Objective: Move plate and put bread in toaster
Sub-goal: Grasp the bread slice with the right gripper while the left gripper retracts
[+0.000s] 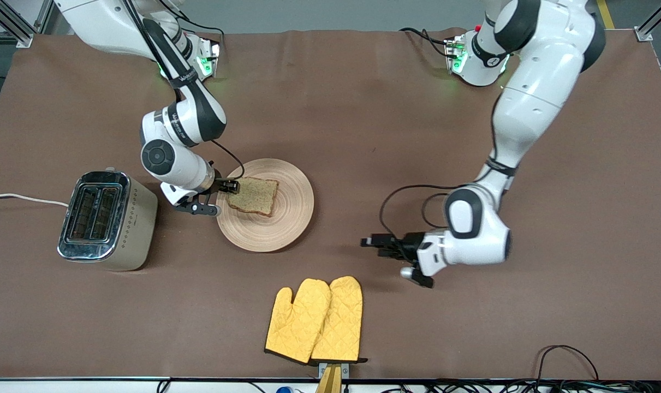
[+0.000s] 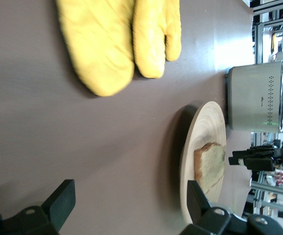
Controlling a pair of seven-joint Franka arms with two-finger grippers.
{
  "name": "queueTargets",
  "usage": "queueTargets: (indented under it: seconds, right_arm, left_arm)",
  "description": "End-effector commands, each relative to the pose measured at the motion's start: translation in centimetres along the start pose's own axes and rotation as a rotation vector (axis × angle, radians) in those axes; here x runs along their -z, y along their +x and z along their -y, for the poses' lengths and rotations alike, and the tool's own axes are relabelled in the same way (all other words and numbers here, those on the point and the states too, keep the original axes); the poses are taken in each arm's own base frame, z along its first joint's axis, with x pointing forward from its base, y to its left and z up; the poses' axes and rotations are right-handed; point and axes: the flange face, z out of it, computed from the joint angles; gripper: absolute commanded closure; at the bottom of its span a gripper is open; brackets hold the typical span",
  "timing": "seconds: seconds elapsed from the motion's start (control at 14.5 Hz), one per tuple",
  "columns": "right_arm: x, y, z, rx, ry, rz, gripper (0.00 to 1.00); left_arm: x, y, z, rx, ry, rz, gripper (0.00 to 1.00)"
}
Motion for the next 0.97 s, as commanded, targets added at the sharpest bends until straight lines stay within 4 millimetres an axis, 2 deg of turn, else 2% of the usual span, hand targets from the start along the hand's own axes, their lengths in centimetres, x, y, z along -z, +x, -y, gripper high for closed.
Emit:
queueTargets:
  seconds: [0.0,0.21,0.35,0.69,0.76,0.9]
  right_arm:
    - [-1.2,-0.8,0.4,-0.006,-0.028,0.01,0.41]
    - [-2.5,-1.2,0.9,-0.03,-0.035,0.024,0.41]
    - [-2.9,-1.2,1.1,-0.026,-0.035,0.026,0.47]
    - [-3.0,-1.1,1.1,-0.025,-0.032,0.019,0.96]
    - [-3.0,-1.0,1.1,-0.024,-0.033,0.021,1.0]
    - [-1.9,-0.4,1.2,-0.024,-0.031,0.023,1.0]
  left_arm:
    - [5.7,0.2,0.1,-0.063,0.073,0.044,0.0]
    - [12.7,0.2,1.6,-0.132,0.227,0.096,0.0]
    - [17.3,0.1,1.6,-0.179,0.34,0.123,0.0]
    - [26.2,-0.2,-2.1,-0.314,0.697,0.166,0.0]
    - [27.9,-0.7,-3.6,-0.311,0.739,0.179,0.0]
    - [31.2,-1.6,-6.8,-0.202,0.83,0.13,0.0]
